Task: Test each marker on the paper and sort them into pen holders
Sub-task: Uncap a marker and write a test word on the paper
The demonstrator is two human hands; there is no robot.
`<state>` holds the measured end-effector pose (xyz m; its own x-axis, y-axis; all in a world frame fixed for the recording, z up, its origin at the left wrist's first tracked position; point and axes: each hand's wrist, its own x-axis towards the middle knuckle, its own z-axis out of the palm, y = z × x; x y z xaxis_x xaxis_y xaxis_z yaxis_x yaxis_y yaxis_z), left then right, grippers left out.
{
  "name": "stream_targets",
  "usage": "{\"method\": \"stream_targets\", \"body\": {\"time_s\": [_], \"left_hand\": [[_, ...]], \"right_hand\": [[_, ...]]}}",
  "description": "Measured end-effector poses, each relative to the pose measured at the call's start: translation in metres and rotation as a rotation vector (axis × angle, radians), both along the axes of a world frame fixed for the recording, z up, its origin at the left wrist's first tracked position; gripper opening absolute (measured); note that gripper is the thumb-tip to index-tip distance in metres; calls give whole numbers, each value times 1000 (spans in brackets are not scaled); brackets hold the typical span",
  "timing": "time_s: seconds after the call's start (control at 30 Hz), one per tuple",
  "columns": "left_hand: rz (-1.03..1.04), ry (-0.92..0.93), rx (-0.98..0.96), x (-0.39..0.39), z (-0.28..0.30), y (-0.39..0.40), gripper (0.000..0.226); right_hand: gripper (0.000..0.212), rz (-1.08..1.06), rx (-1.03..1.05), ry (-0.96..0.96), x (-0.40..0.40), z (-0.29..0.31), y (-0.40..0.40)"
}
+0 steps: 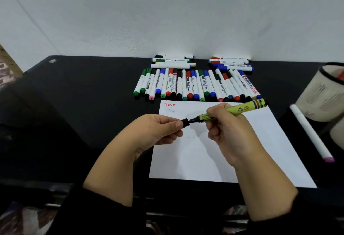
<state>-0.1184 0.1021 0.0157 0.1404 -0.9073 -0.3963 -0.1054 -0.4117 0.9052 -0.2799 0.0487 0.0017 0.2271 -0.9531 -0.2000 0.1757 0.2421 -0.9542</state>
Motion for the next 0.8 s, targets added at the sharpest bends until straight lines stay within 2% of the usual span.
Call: {"method": "stream_targets", "body": {"time_s": [0.23,0.4,0.47,0.6,0.7,0.8], "left_hand": [[-14,-22,29,1,-1,-4,7],[-35,2,41,3,0,-3,21],[-46,19,56,3,1,-2,17],[-31,19,58,5,1,-2,16],[-22,11,51,6,1,-2,15],[-8,1,35,8,0,-2,22]], "right_hand": [[22,101,-11,31,-5,-2,-8],[10,261,-59,43,-12,-3,-11],[2,325,-81,39,-13,-3,-12],[22,378,-91,42,-15,-3,-13],[25,393,-61,-56,-14,-6,-14],[14,411,-24,-127,-18,-5,-15]]}}
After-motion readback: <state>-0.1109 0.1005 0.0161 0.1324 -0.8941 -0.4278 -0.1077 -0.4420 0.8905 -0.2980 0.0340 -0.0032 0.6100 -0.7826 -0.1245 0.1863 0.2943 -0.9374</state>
